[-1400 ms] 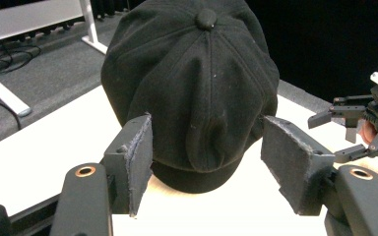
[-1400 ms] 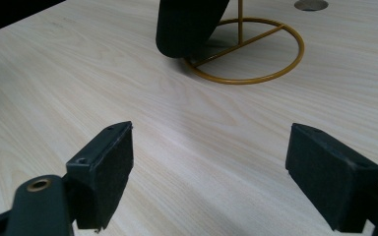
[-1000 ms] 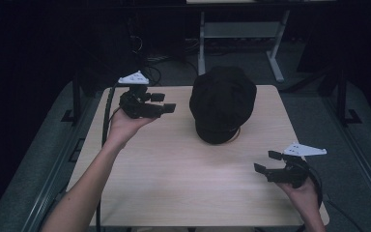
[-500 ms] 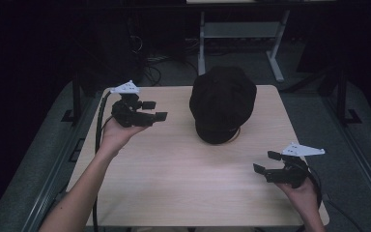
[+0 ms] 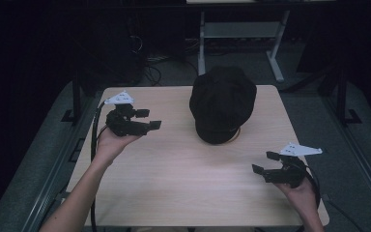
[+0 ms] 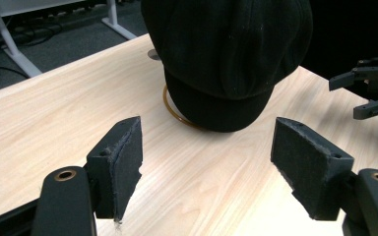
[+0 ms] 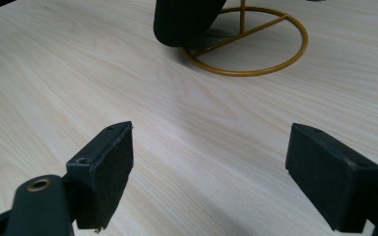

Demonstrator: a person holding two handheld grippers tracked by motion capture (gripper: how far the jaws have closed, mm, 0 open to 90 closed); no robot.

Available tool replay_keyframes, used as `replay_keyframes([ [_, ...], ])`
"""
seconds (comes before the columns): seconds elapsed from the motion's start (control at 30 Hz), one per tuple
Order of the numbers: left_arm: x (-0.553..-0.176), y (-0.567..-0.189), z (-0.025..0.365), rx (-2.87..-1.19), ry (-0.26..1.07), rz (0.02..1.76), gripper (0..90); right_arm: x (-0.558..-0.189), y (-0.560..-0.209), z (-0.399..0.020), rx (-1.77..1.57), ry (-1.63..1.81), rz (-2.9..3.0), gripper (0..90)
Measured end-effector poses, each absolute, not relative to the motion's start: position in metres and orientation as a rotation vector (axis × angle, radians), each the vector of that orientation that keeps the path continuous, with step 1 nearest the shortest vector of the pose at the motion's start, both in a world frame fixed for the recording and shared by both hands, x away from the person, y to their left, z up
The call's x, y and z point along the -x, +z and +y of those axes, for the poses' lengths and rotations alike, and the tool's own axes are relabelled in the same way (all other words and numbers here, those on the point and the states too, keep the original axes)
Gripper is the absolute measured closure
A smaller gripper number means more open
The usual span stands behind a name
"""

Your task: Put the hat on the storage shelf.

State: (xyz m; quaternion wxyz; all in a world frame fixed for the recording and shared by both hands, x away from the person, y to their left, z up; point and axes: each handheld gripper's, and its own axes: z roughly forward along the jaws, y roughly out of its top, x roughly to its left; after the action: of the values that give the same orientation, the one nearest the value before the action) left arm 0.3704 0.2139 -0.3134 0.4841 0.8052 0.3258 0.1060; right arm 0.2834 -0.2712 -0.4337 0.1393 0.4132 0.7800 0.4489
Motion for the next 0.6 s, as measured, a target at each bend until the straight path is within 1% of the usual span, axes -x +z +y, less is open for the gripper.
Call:
replay_keyframes([
  [0.6, -0.354, -0.345, 0.23, -1.946, 0.247, 0.832, 26.6, -0.283, -0.435, -0.271, -1.19, 1.286, 2.264, 18.0],
])
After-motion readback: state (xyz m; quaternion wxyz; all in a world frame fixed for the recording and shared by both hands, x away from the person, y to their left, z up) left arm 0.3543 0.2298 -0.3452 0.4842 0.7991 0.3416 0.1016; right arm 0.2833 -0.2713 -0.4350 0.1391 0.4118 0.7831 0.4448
